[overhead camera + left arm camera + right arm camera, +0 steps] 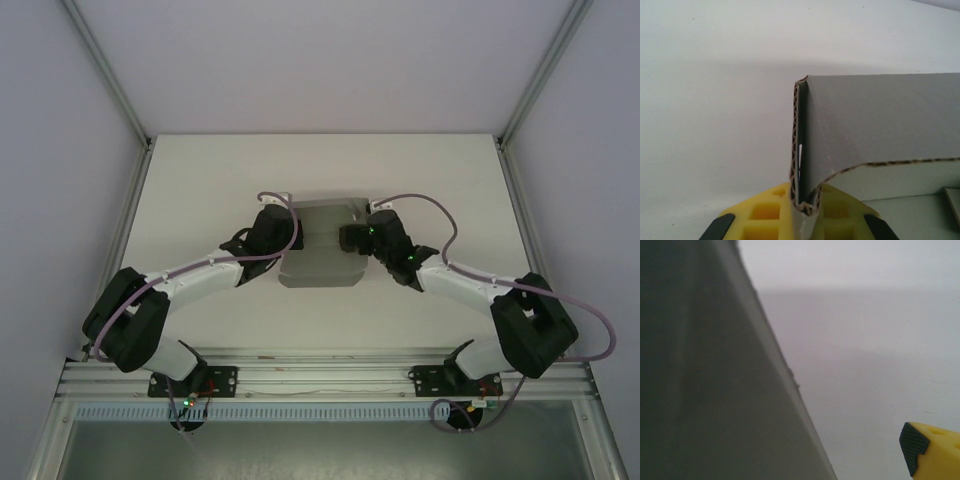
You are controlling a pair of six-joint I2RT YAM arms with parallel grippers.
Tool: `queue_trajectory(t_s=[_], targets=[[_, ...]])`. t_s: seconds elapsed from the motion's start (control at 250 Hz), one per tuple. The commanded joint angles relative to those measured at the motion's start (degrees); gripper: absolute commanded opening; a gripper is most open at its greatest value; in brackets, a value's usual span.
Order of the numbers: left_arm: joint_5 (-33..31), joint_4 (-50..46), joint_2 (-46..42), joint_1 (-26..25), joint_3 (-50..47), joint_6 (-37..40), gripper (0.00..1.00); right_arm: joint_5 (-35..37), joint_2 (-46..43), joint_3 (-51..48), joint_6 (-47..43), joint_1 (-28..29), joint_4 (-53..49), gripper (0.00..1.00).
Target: Assemble paper box
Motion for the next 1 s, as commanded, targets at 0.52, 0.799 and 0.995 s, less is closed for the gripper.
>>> queue_trajectory(t_s=[0.52,0.799,0.995], targets=[[-1.21,-0.63,-2.11,0.78,-1.26,1.81,0.00,-2.26,-31.98,-8.30,-4.20,-0.83,-12.91,1.00],[0.22,-1.21,-2.64,1.55,-2.09,3.82,0.00,-25.55,-32.44,-4.94,-1.34,-19.08,-15.95,0.93],[1.45,-0.56,-3.13,1.61,-3.09,4.10,0.00,-43.58,-20.52,1.07,-9.88,-23.51,-16.84,0.70]])
